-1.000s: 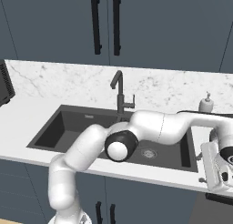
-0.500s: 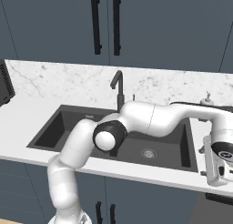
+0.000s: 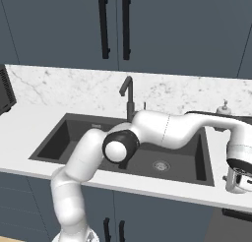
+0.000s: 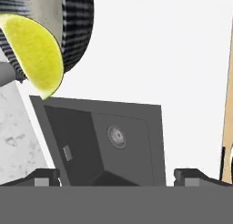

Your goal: Pick the lemon wedge from the sink and place it in the bowl. Then pick the bowl and place it in the microwave. Then close the microwave door and press the start button.

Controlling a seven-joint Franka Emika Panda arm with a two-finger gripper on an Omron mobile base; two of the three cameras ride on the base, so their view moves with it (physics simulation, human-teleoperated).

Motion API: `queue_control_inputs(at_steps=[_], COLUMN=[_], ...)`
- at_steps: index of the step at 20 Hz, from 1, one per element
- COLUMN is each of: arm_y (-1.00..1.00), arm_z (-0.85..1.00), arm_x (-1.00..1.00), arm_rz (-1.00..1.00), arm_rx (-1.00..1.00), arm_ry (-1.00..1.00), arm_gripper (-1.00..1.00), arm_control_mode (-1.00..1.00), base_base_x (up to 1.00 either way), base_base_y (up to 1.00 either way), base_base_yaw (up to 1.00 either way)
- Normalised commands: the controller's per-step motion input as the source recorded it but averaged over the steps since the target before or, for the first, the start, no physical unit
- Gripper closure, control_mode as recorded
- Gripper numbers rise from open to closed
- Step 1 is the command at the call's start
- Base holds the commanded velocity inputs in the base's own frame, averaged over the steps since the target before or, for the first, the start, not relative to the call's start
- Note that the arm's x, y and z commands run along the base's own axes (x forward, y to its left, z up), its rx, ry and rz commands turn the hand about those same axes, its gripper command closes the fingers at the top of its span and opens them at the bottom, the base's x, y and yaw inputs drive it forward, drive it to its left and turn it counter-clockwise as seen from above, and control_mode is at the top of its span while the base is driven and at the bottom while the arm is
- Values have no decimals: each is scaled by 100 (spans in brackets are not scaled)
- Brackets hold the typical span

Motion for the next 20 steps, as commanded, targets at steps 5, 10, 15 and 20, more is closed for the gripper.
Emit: queue_control_inputs(at_steps=[5,10,15,20], arm_y=[-23,-2,-1,-3], arm_z=[0,-23,-21,-3], arm_x=[41,40,26,21], arm_rz=[-21,-9,-4,-6], arm_rx=[0,0,0,0], arm_ry=[-10,0,0,0], arm_gripper=[-100,-100,-100,-100], arm_control_mode=[-100,-100,-100,-100], base_base_x=[0,0,0,0], base_base_y=[0,0,0,0], base_base_yaw=[0,0,0,0])
